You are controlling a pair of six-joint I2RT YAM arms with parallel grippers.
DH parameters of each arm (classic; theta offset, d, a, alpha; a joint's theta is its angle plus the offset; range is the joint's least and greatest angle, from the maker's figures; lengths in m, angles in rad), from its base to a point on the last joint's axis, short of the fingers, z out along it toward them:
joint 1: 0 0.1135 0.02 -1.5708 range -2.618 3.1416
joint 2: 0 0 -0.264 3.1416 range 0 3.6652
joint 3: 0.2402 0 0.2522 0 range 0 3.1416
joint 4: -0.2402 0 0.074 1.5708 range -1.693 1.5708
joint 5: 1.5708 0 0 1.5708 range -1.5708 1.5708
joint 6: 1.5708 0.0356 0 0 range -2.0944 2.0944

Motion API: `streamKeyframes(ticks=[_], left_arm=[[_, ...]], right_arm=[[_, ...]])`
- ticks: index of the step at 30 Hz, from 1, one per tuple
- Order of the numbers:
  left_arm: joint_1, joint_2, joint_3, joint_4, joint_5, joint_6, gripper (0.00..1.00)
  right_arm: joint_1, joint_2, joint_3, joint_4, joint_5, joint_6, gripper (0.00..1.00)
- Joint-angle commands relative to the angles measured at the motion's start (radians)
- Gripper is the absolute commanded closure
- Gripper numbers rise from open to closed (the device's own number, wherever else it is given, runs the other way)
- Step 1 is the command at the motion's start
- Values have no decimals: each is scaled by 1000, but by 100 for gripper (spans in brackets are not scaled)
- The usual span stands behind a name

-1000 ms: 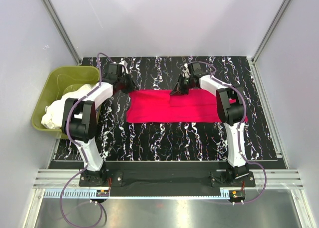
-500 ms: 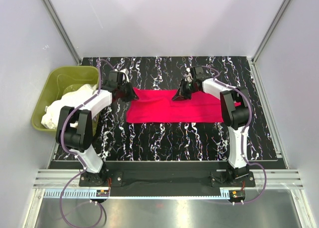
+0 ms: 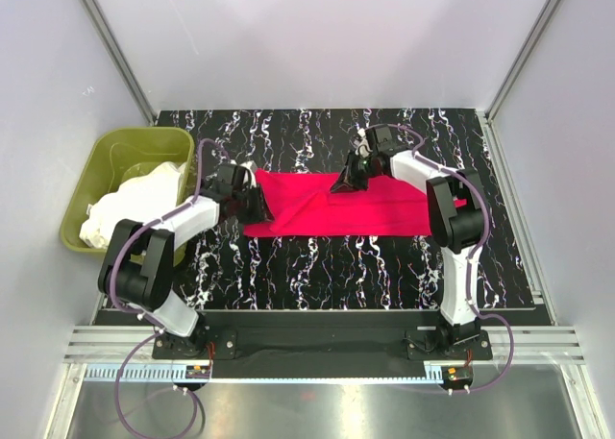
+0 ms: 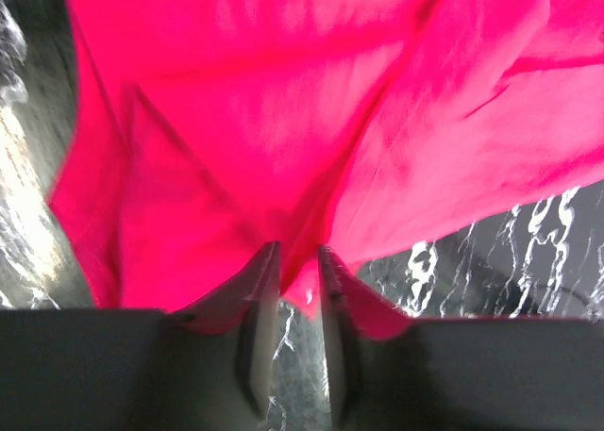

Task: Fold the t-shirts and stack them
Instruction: Fold the tshirt

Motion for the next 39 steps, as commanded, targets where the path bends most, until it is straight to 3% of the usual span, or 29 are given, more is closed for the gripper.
streamKeyframes(ticks=[1, 8, 11, 12, 14, 18, 22, 28, 39], left_arm=[[-9, -79, -39, 40, -9, 3, 66], [-4, -242, -42, 36, -62, -17, 47], [0, -142, 25, 50, 35, -20, 48], [0, -107, 44, 53, 57, -22, 48], [0, -1, 96, 58, 127, -31, 48], [0, 157, 183, 24, 198, -4, 40], [-1, 220, 222, 49, 237, 24, 34], [-1, 251, 232, 132, 240, 46, 30], [-32, 357, 309, 142, 295, -7, 35]], right_arm=[[25, -50, 26, 9, 10, 9, 100], [94, 12, 205, -95, 121, 64, 97], [125, 58, 282, -126, 143, 101, 94], [134, 90, 305, -140, 145, 107, 86], [146, 121, 383, -195, 142, 106, 84], [151, 160, 452, -264, 177, 95, 67], [152, 182, 514, -362, 200, 49, 60], [145, 135, 440, -350, 214, -4, 60], [100, 85, 389, -322, 197, -18, 62]])
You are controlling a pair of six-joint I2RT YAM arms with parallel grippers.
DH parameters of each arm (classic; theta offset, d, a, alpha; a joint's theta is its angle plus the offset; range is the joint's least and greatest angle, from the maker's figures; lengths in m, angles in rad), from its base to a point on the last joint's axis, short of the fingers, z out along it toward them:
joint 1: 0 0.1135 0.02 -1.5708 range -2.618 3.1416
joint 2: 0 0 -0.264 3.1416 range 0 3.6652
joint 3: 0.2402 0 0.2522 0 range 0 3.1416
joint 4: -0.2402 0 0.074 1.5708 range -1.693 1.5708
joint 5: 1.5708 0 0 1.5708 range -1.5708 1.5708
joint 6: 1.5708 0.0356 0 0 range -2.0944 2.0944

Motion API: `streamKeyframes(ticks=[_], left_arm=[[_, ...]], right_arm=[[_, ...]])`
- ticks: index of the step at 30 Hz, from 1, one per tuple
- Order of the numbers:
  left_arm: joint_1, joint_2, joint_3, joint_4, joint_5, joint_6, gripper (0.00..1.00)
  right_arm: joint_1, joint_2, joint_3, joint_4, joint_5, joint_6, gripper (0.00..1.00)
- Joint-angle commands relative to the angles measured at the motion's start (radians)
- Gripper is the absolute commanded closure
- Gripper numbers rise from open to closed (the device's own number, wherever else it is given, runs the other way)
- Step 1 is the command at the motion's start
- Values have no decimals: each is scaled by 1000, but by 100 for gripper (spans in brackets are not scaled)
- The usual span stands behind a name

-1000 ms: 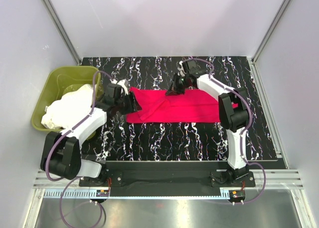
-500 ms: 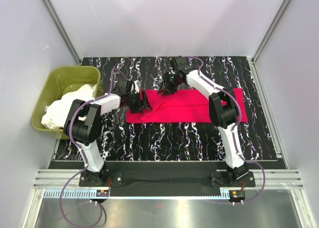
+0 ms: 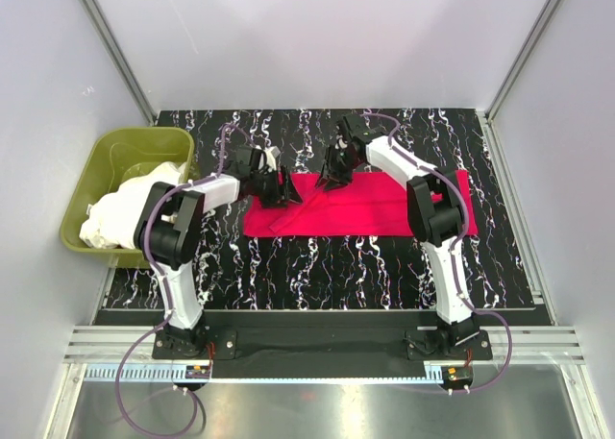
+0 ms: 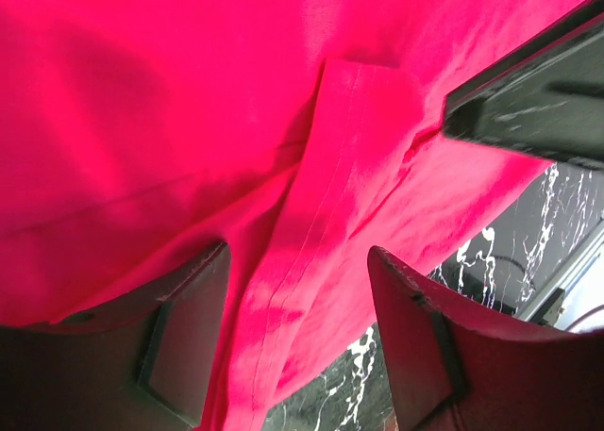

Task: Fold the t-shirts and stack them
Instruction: Fold the tshirt

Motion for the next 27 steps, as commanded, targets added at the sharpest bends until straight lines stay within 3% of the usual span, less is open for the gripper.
streamKeyframes(ticks=[1, 5, 20, 27], left_arm=[[-23, 25, 54, 33, 53, -10, 35], [-37, 42, 71, 39, 64, -15, 36], [-101, -16, 39, 83, 46, 21, 58], [-179, -55, -4, 103, 53, 53, 59]], right_arm=[[-16, -86, 3, 21, -2, -24, 62], [-19, -91, -11, 27, -7, -22, 63], [-48, -151, -130, 85, -13, 1, 64], [-79, -198, -202, 105, -4, 10, 64]])
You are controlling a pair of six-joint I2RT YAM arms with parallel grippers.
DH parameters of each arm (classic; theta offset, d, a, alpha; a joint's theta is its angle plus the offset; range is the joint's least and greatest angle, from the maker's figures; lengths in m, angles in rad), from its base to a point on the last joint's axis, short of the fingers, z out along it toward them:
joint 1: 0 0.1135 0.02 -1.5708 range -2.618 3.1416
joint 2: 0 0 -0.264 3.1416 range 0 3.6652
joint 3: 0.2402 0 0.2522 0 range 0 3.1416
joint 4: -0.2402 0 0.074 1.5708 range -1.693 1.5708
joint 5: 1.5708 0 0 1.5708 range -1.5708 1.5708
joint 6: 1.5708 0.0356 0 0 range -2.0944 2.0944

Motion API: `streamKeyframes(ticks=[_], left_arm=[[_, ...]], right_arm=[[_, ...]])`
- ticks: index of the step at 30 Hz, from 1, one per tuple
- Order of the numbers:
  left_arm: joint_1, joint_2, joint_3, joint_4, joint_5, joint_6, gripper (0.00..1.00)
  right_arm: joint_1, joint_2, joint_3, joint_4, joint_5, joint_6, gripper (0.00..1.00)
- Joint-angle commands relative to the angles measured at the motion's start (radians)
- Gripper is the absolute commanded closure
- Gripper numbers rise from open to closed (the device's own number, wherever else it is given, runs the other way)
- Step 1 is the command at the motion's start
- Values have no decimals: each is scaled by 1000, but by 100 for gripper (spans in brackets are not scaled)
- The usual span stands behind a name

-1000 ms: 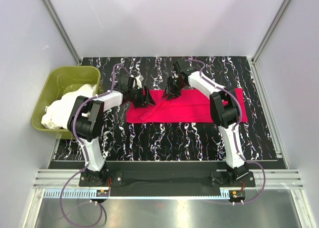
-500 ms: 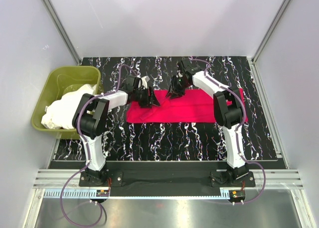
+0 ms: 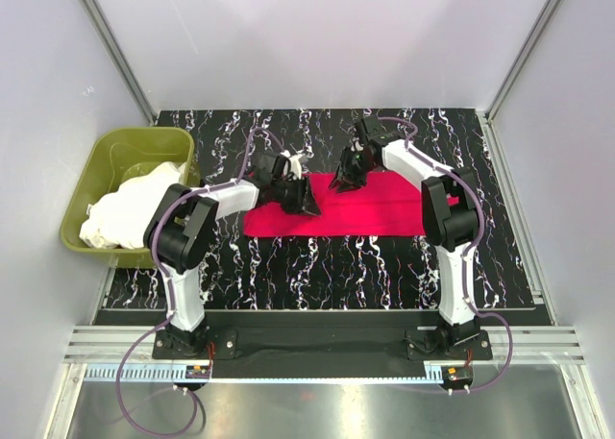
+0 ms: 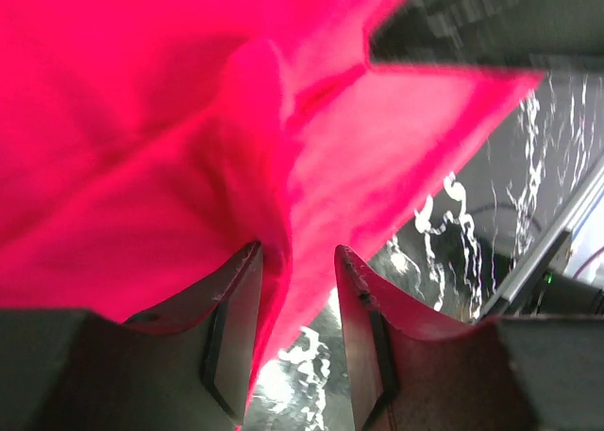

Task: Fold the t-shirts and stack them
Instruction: Fold the tshirt

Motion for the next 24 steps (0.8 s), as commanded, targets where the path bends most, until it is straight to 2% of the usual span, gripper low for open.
streamKeyframes(ticks=[1, 5, 9, 10, 13, 15, 18, 24], left_arm=[[-49, -76, -21, 59, 24, 36, 58], [-77, -137, -70, 56, 53, 39, 56], [-13, -320, -154, -4, -57, 54, 55], [6, -364, -150, -42, -97, 77, 52], [90, -392, -107, -250, -124, 99, 47], [153, -398, -101, -304, -134, 67, 46], [214, -400, -121, -361, -115, 4, 44], [239, -421, -181, -346, -86, -93, 45]], right_arm=[[-16, -80, -26, 33, 2, 6, 64], [-16, -87, -52, 54, -12, 27, 64], [-15, -98, -55, 57, -35, 63, 61], [-15, -104, -69, 77, -53, 73, 60], [-13, -109, -80, 106, -104, 118, 50], [-9, -92, -55, 108, -136, 139, 45], [7, -58, -3, 89, -147, 150, 41], [21, 34, 103, -1, -161, 191, 42]])
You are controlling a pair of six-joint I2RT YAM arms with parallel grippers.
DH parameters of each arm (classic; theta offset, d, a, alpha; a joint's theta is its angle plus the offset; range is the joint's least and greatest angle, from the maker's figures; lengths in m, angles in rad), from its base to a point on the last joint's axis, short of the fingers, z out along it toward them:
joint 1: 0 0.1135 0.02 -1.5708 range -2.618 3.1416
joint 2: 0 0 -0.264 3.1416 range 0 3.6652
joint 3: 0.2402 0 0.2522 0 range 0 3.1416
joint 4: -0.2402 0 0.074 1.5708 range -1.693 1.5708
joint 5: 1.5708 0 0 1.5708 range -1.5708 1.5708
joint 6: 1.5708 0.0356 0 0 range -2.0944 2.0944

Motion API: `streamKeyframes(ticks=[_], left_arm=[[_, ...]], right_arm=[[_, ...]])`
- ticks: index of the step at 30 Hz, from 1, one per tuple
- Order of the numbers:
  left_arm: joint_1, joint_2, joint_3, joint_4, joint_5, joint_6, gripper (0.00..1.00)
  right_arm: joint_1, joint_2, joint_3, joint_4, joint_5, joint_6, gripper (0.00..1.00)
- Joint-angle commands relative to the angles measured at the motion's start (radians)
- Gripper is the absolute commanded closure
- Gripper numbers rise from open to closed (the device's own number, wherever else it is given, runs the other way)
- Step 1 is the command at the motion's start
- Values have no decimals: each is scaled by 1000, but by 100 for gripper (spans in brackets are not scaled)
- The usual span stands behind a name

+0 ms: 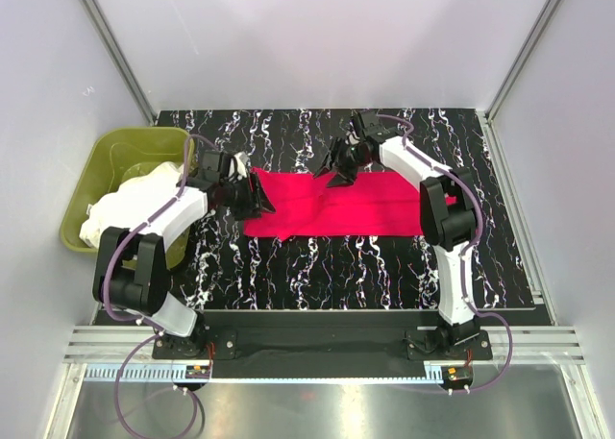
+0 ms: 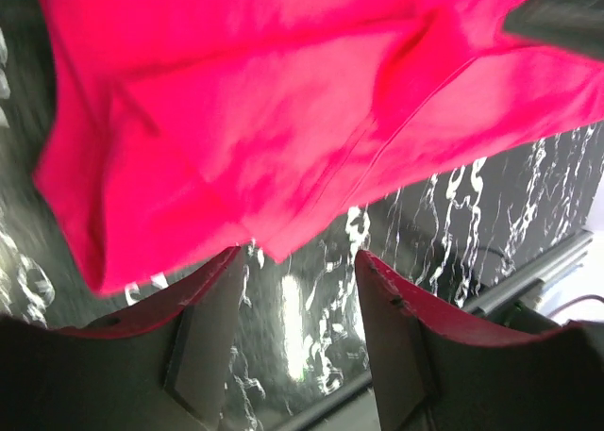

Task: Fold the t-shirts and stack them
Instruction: Fold the tshirt

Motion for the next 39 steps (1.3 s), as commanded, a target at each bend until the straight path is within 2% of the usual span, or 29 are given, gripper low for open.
streamKeyframes(ticks=[1, 11, 17, 21, 23, 25, 31, 33, 35, 39], left_arm=[[-1, -27, -27, -19, 2, -85, 46], [27, 0, -55, -66, 4, -219, 54], [-7, -13, -179, 78, 15, -398, 54], [-86, -25, -217, 165, -51, -522, 48], [-108, -24, -259, 271, -57, -572, 46], [-125, -4, -256, 290, -109, -583, 45], [-140, 53, -274, 323, -143, -626, 47], [-146, 65, -271, 339, -159, -618, 50], [-151, 87, -262, 333, -161, -621, 57], [-165, 107, -253, 336, -164, -619, 58]], right_arm=[[15, 50, 76, -57, -30, 43, 43], [18, 55, 76, -132, 21, -9, 45], [23, 58, 72, -115, 4, -5, 46], [23, 49, 64, -98, 2, -5, 47], [23, 43, 56, -91, 1, -3, 47], [23, 38, 49, -88, -2, -5, 48], [23, 20, 29, -72, -4, -6, 48], [24, 20, 26, -68, -7, -9, 48], [23, 21, 27, -69, -8, -11, 48], [23, 20, 23, -68, -10, -9, 48]])
